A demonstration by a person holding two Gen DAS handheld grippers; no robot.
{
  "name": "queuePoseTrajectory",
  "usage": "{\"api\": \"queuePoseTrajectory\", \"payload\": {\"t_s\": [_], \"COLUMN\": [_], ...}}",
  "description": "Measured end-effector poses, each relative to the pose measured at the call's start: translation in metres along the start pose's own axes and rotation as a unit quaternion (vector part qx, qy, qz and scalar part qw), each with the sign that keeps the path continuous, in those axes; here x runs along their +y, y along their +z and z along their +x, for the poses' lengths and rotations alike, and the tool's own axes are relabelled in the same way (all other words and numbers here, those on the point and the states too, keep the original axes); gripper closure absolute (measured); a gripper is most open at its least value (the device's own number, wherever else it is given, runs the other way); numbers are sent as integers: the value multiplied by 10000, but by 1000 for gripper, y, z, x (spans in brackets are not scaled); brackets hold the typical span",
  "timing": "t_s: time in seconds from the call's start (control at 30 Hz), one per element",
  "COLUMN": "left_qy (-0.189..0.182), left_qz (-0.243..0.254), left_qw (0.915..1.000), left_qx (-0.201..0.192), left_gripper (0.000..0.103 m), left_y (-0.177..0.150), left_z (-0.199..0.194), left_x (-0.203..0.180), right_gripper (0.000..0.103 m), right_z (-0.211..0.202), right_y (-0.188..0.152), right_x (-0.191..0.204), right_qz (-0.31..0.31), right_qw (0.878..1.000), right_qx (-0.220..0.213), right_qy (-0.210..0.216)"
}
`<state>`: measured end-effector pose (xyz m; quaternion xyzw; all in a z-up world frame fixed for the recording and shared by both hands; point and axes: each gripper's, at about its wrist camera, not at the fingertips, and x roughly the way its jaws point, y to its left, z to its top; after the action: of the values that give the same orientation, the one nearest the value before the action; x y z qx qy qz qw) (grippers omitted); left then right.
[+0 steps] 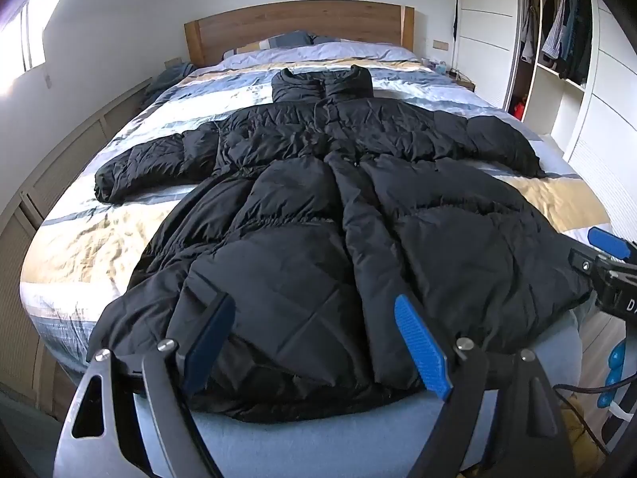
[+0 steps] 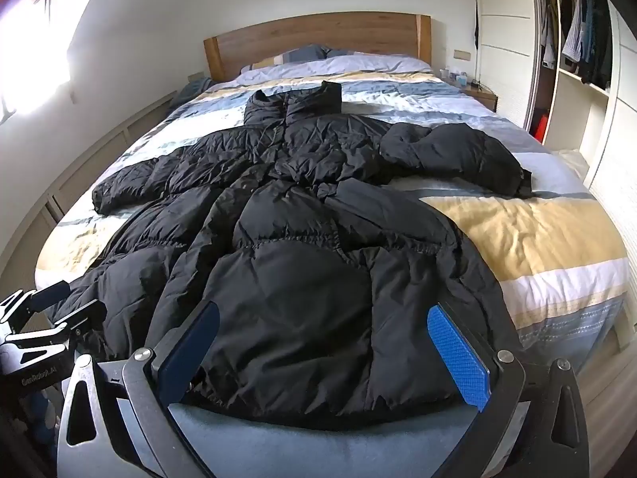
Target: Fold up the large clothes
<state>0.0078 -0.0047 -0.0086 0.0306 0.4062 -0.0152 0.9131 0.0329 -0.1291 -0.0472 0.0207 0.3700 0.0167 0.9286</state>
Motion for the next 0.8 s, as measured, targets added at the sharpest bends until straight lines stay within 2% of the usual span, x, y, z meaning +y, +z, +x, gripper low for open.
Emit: {"api": "queuePoseTrajectory", "payload": {"t_s": [0.8], "left_qy": [-79], "left_qz": [25], "left_qw": [9999], "left_qx": [132], "left_gripper": [21], "left_y": [-1], "left_z": [10], "left_x": [-1], "right_gripper": [0], "right_z": [11], "right_y": [-4], "right_x": [-1], "right_qz": [0], "right_qw": [9999], "right_qx": [160], "right_qy": [-34]}}
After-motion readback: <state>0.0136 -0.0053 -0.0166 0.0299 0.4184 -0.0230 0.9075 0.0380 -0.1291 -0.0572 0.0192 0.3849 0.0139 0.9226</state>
